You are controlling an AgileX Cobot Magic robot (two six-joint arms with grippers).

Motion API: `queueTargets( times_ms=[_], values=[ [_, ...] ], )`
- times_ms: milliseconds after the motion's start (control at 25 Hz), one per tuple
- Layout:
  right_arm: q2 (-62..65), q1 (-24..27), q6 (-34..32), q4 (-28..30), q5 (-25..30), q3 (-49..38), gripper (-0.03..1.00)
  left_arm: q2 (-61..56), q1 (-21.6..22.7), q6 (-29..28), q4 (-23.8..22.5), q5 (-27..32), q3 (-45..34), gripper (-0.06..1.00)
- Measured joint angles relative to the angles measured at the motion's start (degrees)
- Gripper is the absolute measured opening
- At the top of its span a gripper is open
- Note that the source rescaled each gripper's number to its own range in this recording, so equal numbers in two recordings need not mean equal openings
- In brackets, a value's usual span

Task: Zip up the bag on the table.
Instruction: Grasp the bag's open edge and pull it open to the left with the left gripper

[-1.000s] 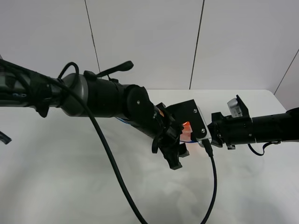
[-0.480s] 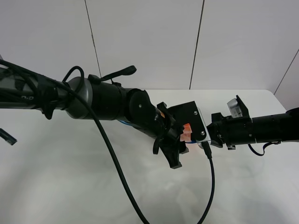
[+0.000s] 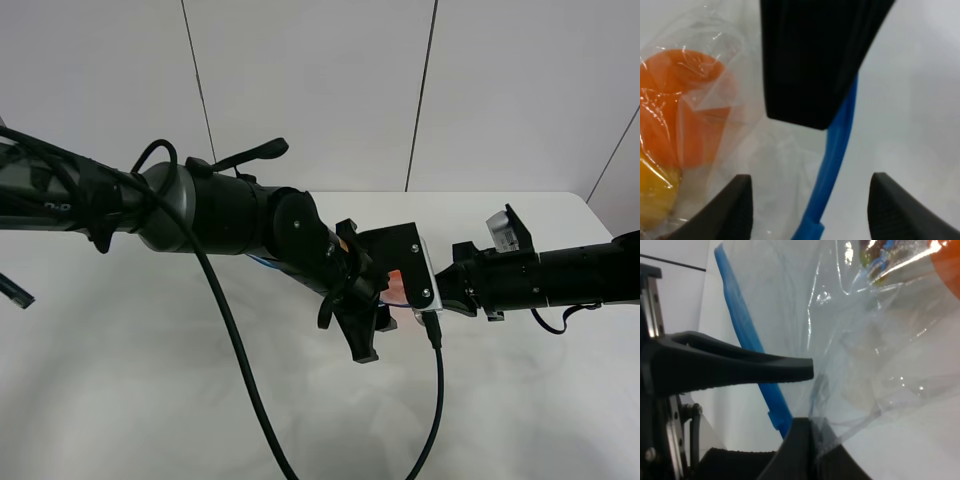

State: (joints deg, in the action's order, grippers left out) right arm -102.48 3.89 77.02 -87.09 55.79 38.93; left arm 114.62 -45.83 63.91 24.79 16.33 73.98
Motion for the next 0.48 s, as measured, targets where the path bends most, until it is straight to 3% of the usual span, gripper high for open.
queueTargets(
  times_ms=[480],
  values=[
    [0.0,0.0,0.0,0.2,-0.4,0.0,0.0,-1.9,0.1,0.2,-3.3,1.4,0.0,0.57]
  ],
)
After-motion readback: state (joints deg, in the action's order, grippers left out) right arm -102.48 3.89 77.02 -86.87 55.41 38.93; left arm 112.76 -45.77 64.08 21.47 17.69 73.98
